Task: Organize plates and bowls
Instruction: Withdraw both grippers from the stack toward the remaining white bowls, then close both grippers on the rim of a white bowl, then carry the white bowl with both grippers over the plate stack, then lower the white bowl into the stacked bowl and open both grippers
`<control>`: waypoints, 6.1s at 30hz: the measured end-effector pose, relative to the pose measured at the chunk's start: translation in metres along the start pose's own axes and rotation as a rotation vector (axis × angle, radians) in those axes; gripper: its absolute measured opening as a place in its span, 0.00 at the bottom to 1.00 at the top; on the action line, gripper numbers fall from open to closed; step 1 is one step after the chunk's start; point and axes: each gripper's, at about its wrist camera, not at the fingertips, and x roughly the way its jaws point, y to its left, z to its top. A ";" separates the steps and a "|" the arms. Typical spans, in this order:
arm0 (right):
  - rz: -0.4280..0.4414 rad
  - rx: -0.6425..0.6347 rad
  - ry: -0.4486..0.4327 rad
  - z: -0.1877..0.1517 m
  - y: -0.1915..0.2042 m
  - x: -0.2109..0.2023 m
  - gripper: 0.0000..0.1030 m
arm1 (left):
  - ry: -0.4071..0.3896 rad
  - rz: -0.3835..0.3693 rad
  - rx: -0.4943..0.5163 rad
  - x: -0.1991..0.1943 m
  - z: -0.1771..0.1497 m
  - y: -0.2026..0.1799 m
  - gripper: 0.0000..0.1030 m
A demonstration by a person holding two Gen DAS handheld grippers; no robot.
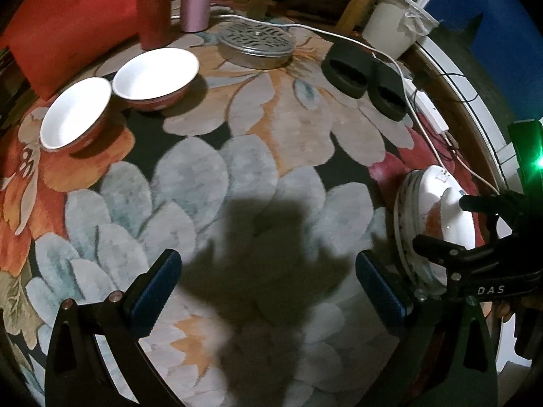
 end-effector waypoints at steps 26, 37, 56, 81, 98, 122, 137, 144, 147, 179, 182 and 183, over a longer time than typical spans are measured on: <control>0.125 -0.149 -0.035 0.051 0.086 0.006 1.00 | 0.000 0.098 -0.200 -0.005 -0.008 0.112 0.99; 0.356 -0.154 -0.042 0.104 0.155 0.016 0.99 | -0.082 0.157 -0.364 -0.027 0.016 0.195 0.99; 0.534 -0.256 -0.180 0.267 0.230 0.004 0.57 | -0.184 0.123 -0.624 -0.018 0.078 0.282 0.65; 0.590 -0.358 0.057 0.244 0.273 0.050 0.27 | -0.077 0.070 -0.657 0.013 0.063 0.294 0.09; 0.515 -0.353 0.041 0.178 0.261 0.025 0.09 | -0.070 0.144 -0.541 -0.019 0.030 0.245 0.05; 0.402 -0.141 0.041 0.056 0.099 -0.078 0.09 | -0.031 0.052 -0.277 -0.083 0.011 0.036 0.07; 0.405 0.090 0.089 0.008 -0.013 -0.056 0.11 | 0.031 -0.067 -0.084 -0.034 0.015 -0.070 0.07; 0.349 0.116 0.091 -0.007 -0.051 -0.051 0.12 | 0.048 -0.117 -0.033 -0.012 0.027 -0.113 0.06; 0.330 0.156 0.090 -0.015 -0.073 -0.048 0.12 | 0.054 -0.129 0.004 -0.003 0.030 -0.136 0.06; 0.263 0.276 0.138 -0.055 -0.143 -0.009 0.13 | 0.077 -0.212 0.132 0.026 0.032 -0.189 0.87; 0.260 0.284 0.129 -0.054 -0.145 -0.014 0.13 | 0.033 -0.182 0.155 0.019 0.032 -0.189 0.99; 0.258 0.284 0.127 -0.054 -0.144 -0.015 0.13 | 0.026 -0.167 0.160 0.018 0.032 -0.189 0.99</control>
